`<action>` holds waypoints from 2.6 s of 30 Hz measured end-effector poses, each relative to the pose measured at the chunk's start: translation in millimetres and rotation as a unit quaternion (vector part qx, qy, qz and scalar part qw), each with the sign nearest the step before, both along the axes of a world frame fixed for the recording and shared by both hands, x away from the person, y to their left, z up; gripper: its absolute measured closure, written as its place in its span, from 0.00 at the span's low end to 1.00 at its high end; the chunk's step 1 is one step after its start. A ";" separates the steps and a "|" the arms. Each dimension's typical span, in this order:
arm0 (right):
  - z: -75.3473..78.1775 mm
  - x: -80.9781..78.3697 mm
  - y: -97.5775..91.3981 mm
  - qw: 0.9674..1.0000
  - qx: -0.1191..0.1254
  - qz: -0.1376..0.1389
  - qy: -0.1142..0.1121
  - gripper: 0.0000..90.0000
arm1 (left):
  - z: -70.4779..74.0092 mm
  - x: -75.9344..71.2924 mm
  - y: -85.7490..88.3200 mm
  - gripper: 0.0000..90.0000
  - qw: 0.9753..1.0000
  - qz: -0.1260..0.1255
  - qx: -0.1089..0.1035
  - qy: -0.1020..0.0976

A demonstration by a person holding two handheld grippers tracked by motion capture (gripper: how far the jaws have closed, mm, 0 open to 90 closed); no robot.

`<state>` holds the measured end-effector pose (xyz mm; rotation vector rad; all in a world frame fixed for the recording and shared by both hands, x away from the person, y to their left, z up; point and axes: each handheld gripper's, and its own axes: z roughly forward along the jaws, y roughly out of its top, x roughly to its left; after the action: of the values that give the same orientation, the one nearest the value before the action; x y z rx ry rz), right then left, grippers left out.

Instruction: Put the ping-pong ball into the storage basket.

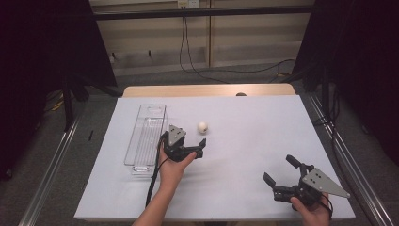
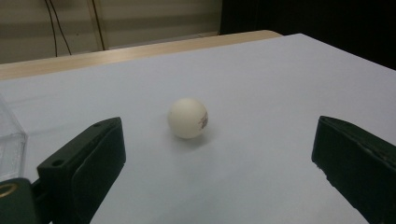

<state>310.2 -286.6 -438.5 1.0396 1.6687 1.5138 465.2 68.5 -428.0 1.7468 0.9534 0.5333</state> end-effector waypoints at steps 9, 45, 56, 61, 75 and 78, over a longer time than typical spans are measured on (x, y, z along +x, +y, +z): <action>0.1 -0.2 -0.1 1.000 0.000 0.000 0.000 0.01 | -1.1 2.0 -0.3 0.03 1.000 0.004 0.001 0.004; 0.3 0.1 -0.1 1.000 0.003 0.003 -0.003 0.01 | 5.5 9.0 -6.2 0.03 1.000 0.003 0.004 0.015; 0.2 0.1 -0.2 1.000 0.004 0.003 -0.002 0.01 | 3.7 11.5 -7.8 0.03 1.000 0.005 0.011 0.018; 0.1 0.1 -0.2 1.000 0.003 0.004 -0.001 0.01 | 3.1 12.8 -7.3 0.03 1.000 0.007 0.013 0.019; 0.3 0.1 -0.2 1.000 0.003 0.003 -0.002 0.01 | 2.3 13.5 -8.5 0.03 1.000 0.005 0.015 0.022; 0.3 0.1 -0.1 1.000 0.003 0.003 -0.002 0.01 | 1.5 14.8 -8.3 0.03 1.000 0.006 0.014 0.023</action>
<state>310.3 -286.7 -438.2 1.0357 1.6669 1.5251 480.0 60.2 -426.5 1.7867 0.9936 0.5192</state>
